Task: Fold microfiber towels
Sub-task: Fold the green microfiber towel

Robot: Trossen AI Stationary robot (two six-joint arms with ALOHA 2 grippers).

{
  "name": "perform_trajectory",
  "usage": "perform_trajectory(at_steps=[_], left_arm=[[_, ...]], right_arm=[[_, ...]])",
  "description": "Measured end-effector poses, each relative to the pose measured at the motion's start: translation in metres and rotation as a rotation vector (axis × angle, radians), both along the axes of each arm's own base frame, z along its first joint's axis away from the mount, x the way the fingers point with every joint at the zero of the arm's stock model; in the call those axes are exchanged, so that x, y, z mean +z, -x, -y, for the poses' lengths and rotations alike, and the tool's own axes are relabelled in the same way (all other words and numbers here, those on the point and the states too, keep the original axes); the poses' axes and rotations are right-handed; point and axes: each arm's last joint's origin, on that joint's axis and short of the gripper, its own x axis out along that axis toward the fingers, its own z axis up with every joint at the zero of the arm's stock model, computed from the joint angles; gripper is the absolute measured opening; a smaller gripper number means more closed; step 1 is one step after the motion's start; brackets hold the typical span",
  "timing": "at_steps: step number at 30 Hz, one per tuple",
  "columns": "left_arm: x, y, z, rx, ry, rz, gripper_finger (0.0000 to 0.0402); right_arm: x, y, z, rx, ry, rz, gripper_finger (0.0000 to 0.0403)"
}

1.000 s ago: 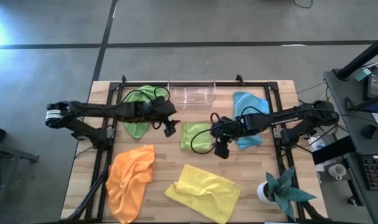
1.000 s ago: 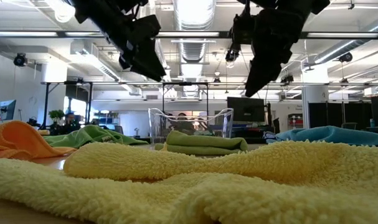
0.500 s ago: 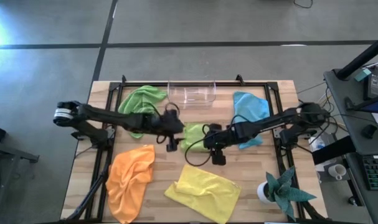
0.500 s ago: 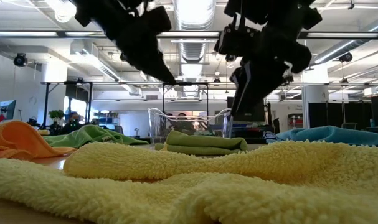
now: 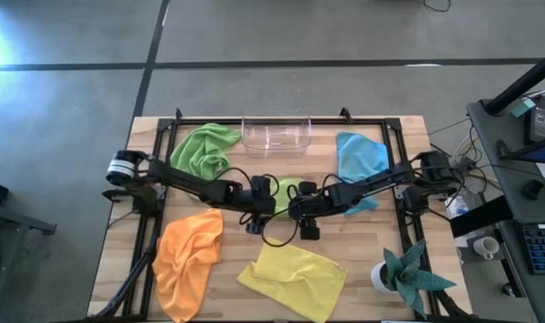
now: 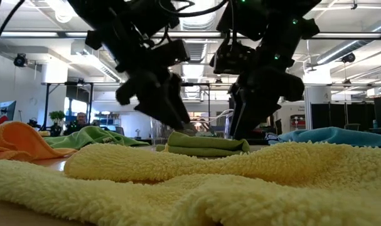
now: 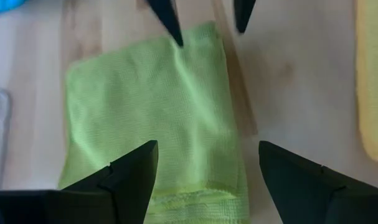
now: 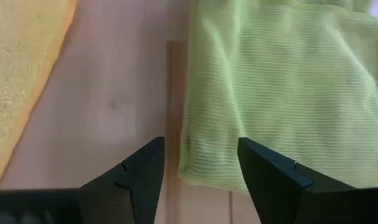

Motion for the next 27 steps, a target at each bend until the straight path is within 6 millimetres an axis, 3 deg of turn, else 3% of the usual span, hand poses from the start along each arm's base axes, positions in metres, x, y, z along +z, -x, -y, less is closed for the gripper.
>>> perform_trajectory(at_steps=[11, 19, 27], left_arm=[[-0.032, -0.006, 0.000, 0.004, -0.018, -0.082, 0.0263], [-0.039, -0.011, -0.001, 0.048, -0.056, -0.066, 0.0261], [-0.042, -0.009, -0.002, 0.051, -0.057, -0.065, 0.0197]], right_arm=[[-0.009, 0.005, 0.003, -0.006, 0.002, -0.005, 0.0201], [-0.011, 0.006, 0.003, -0.007, 0.001, -0.005, 0.0201], [-0.025, 0.003, 0.002, -0.010, 0.003, -0.033, 0.0201]])
